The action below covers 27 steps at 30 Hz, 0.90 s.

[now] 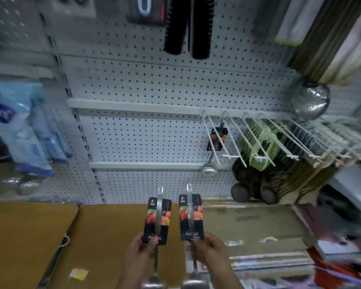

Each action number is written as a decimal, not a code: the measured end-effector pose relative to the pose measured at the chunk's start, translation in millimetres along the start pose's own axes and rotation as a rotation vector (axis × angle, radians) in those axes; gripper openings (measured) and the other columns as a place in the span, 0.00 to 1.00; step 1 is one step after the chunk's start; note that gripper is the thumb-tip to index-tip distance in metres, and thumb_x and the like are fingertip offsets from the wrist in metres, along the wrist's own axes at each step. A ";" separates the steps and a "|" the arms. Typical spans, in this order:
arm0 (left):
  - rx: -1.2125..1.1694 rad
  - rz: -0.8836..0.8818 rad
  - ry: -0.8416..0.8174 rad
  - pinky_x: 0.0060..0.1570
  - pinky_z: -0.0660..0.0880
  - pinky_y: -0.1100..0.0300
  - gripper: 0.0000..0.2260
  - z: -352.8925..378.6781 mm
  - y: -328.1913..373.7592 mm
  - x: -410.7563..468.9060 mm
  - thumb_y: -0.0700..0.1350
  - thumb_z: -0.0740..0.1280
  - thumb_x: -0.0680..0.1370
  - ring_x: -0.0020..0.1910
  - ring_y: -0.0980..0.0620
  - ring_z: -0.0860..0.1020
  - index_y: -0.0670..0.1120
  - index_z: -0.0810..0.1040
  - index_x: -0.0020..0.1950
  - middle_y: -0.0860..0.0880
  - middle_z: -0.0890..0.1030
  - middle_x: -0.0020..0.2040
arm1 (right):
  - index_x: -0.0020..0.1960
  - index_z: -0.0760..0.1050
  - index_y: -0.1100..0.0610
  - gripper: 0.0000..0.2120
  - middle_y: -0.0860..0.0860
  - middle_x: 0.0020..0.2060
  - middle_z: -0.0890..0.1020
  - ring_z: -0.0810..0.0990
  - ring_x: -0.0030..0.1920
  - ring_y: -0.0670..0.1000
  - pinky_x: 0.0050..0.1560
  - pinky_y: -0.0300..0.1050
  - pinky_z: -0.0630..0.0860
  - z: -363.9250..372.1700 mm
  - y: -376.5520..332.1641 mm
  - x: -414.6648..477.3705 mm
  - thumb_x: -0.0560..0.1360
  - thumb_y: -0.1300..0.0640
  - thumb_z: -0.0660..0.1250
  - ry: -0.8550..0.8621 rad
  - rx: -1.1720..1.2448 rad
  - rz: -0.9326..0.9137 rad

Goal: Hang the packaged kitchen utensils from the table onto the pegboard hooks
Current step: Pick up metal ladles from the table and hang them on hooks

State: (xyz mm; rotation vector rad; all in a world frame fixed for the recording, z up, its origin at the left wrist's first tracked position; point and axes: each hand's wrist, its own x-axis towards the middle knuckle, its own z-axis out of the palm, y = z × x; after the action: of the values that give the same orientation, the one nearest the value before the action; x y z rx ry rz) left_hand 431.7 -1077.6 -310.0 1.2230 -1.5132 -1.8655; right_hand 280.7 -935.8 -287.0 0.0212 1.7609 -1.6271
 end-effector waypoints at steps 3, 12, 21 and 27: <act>0.040 0.052 -0.040 0.51 0.81 0.46 0.09 0.1 10.0 -14.3 0.44 0.71 0.75 0.50 0.47 0.83 0.50 0.81 0.55 0.50 0.86 0.47 | 0.51 0.81 0.65 0.05 0.66 0.43 0.85 0.85 0.45 0.65 0.53 0.62 0.81 -6.9 -7.3 -23.9 0.76 0.65 0.71 0.010 -0.016 -0.062; 0.049 0.172 -0.068 0.44 0.82 0.53 0.05 -1.8 30.4 -45.3 0.41 0.70 0.76 0.44 0.48 0.85 0.47 0.80 0.51 0.51 0.86 0.43 | 0.53 0.78 0.65 0.08 0.61 0.45 0.87 0.86 0.48 0.61 0.56 0.62 0.81 -31.9 -24.1 -64.9 0.75 0.65 0.72 0.065 0.064 -0.156; 0.050 0.216 -0.036 0.41 0.81 0.56 0.06 19.7 43.2 -52.2 0.39 0.69 0.76 0.42 0.50 0.85 0.46 0.79 0.51 0.49 0.86 0.43 | 0.55 0.77 0.66 0.09 0.62 0.47 0.86 0.87 0.49 0.60 0.54 0.55 0.81 -75.7 -53.0 -51.5 0.76 0.65 0.70 0.086 0.163 -0.225; 0.034 0.223 0.008 0.36 0.81 0.60 0.06 54.7 42.9 -60.3 0.37 0.70 0.75 0.41 0.50 0.85 0.46 0.79 0.50 0.49 0.86 0.41 | 0.54 0.77 0.65 0.07 0.59 0.45 0.87 0.87 0.48 0.59 0.56 0.58 0.81 -96.6 -75.3 -30.7 0.77 0.64 0.69 0.052 0.131 -0.227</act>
State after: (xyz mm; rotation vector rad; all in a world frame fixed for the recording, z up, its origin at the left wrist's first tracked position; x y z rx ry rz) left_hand 408.6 -1013.7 -248.0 1.0282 -1.6111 -1.6943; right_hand 220.8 -852.9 -212.9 -0.0784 1.7443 -1.9187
